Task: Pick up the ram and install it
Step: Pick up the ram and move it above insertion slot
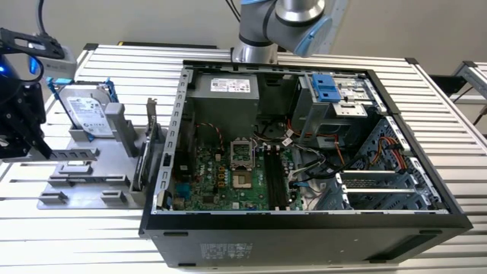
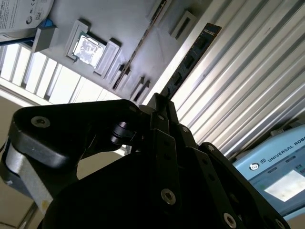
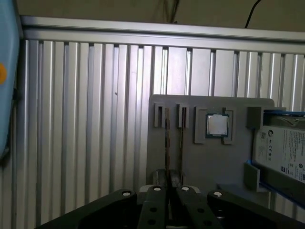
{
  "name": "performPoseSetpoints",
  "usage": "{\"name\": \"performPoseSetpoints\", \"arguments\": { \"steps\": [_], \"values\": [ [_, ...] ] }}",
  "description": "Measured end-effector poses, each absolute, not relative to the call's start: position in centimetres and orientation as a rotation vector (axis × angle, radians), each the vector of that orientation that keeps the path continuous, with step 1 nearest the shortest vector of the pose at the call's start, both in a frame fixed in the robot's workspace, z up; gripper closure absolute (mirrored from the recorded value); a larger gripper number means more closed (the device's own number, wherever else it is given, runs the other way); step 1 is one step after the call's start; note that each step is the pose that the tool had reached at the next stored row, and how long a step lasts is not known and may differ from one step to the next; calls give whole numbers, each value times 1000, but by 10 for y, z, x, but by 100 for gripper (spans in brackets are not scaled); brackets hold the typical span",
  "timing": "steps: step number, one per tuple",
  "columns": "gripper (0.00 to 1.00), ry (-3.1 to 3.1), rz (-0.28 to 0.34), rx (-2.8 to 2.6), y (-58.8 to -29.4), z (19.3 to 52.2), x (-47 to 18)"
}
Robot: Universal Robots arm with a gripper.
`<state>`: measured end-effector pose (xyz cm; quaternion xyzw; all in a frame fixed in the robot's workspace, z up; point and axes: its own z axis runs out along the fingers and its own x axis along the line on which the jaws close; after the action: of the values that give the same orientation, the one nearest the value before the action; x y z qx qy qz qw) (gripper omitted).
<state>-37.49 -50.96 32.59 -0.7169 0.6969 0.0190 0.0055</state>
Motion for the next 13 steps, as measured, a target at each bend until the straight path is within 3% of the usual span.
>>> {"name": "performPoseSetpoints", "arguments": {
  "steps": [13],
  "values": [
    [100,2182,60,-2244,-510,332,-375]
  ]
}}
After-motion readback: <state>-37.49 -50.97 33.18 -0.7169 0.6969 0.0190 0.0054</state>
